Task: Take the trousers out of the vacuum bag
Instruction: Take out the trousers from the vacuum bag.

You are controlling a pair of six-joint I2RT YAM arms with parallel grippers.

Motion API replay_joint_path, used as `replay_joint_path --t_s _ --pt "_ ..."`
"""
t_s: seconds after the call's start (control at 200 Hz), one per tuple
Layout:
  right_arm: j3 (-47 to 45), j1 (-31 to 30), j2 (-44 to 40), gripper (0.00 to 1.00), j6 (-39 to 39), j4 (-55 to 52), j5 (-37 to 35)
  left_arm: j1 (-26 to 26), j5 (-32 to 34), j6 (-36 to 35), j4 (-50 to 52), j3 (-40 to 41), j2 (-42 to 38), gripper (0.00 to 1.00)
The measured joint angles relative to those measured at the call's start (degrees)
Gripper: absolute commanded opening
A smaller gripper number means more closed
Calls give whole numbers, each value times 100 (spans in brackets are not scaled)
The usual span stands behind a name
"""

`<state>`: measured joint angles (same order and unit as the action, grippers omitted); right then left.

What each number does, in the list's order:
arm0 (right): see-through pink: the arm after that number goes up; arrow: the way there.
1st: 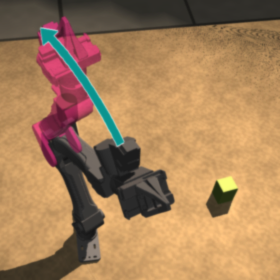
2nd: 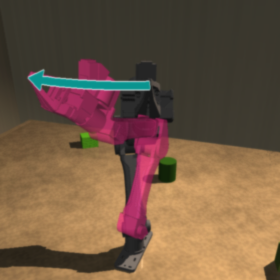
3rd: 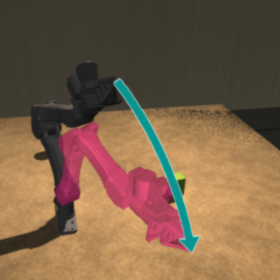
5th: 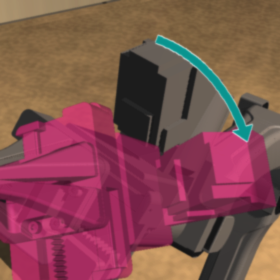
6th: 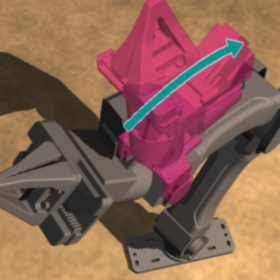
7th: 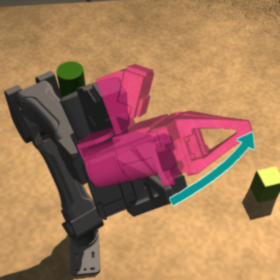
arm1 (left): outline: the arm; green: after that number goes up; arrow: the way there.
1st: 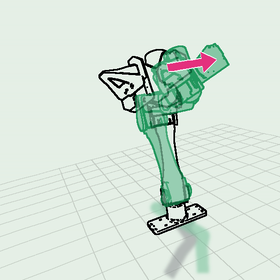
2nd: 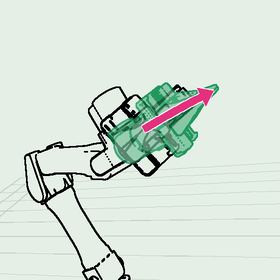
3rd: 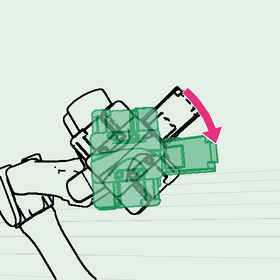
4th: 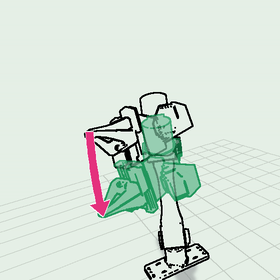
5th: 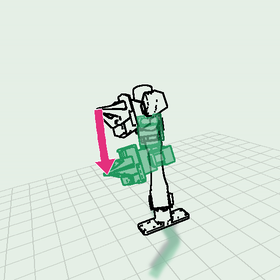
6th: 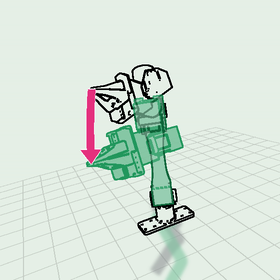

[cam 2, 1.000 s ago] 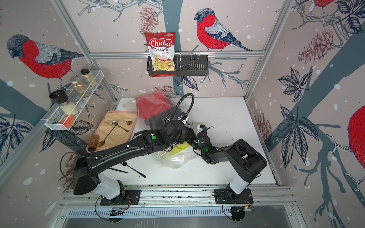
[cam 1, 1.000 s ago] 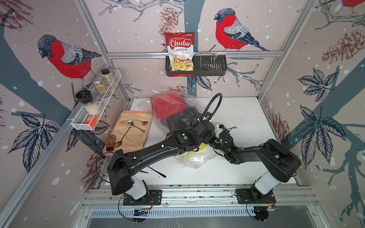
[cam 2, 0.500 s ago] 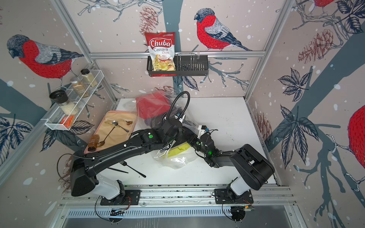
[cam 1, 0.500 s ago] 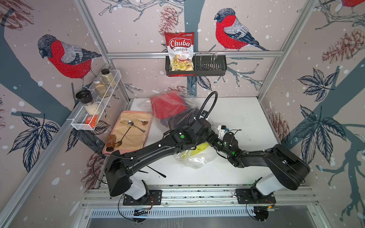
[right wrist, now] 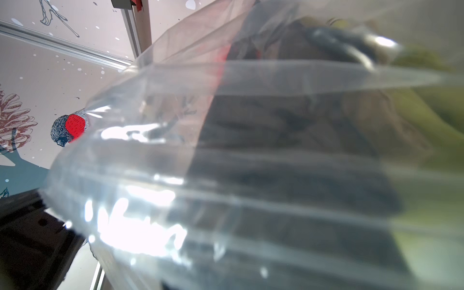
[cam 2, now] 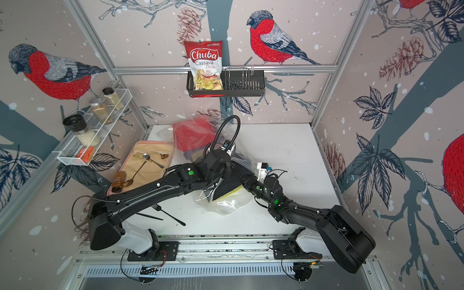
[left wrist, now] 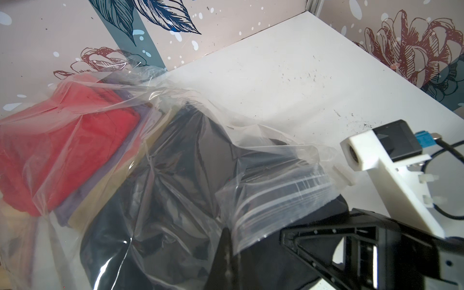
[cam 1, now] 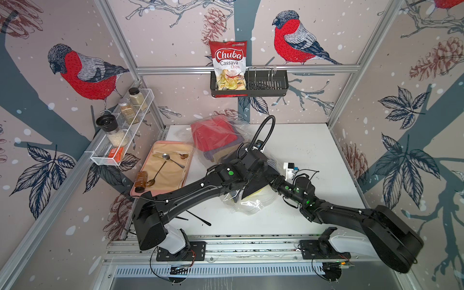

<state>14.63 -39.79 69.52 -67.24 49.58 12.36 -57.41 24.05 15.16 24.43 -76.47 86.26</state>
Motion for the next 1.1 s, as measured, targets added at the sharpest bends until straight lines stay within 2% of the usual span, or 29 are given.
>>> replay_joint_path --t_s 0.125,0.275,0.47,0.54,0.695,0.795,0.95,1.101 --pt "-197 13 20 18 15 -120 -44 13 -2 -7 -2 4 0 0" --pt "-306 44 590 22 85 190 -63 17 -9 -7 -17 7 24 0" --pt "-442 -37 1370 46 79 1325 -9 20 -9 0 -17 26 22 0" --pt "-540 -74 1716 51 -24 1971 42 22 -9 4 -17 33 17 0" --pt "-603 -179 2706 53 -221 3453 133 22 -9 9 -15 37 0 0" --pt "-542 -304 3392 53 -428 4050 133 22 -50 9 -4 37 -7 0" --pt "-304 -531 3958 54 -627 4347 7 22 -94 13 24 85 -39 0" --pt "-101 -651 4162 60 -671 4437 -146 26 -92 55 22 153 -94 0"
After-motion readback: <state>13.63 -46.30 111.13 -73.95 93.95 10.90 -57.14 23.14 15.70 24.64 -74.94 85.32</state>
